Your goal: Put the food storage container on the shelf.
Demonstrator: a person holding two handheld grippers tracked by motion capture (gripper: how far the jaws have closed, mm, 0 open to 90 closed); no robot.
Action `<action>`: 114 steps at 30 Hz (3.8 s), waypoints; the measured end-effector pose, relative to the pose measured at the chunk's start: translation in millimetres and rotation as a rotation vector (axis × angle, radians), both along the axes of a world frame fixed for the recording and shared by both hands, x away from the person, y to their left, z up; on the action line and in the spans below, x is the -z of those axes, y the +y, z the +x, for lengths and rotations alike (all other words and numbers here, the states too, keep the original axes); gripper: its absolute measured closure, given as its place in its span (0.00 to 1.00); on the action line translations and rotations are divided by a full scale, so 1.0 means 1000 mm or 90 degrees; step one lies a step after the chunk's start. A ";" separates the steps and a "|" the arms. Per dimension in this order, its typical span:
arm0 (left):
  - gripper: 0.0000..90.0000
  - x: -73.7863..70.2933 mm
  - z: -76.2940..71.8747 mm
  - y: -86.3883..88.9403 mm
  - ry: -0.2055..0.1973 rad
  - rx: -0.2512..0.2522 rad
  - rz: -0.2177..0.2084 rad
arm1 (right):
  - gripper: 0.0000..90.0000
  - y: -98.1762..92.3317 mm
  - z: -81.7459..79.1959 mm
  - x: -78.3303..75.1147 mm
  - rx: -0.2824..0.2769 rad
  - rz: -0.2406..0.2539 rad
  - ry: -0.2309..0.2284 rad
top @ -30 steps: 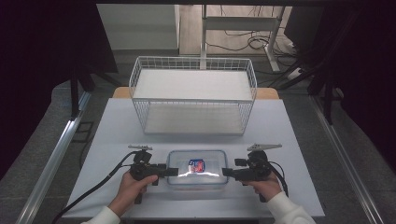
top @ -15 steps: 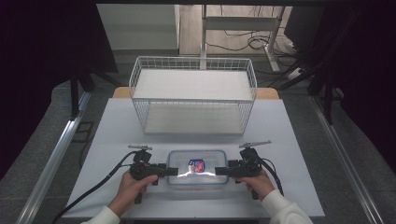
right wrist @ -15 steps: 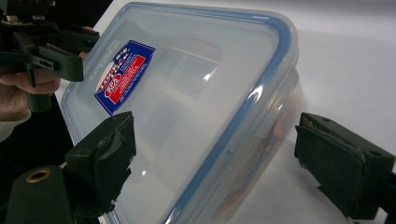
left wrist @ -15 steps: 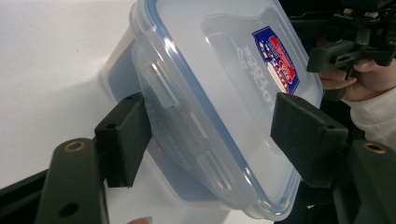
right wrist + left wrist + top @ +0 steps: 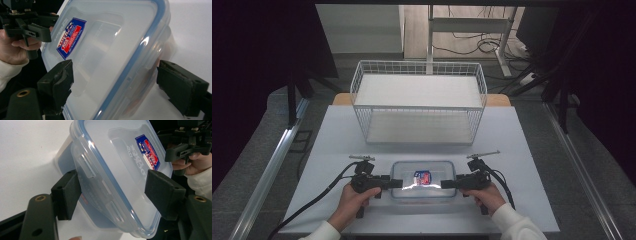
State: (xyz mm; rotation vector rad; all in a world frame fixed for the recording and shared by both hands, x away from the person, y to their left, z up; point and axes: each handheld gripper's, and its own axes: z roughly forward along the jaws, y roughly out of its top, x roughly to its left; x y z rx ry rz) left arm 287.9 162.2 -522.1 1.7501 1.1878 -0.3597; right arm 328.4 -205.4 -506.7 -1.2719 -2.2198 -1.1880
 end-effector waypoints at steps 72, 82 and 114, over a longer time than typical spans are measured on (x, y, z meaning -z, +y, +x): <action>0.55 -0.037 0.037 0.010 -0.094 -0.035 0.003 | 0.55 -0.011 0.026 -0.039 0.080 0.039 -0.076; 0.55 -0.037 0.071 0.017 -0.096 -0.036 0.006 | 0.55 -0.004 0.058 -0.034 0.088 0.049 -0.079; 0.53 -0.010 0.120 0.022 -0.072 -0.113 -0.031 | 0.47 0.016 0.110 -0.015 0.183 0.048 -0.094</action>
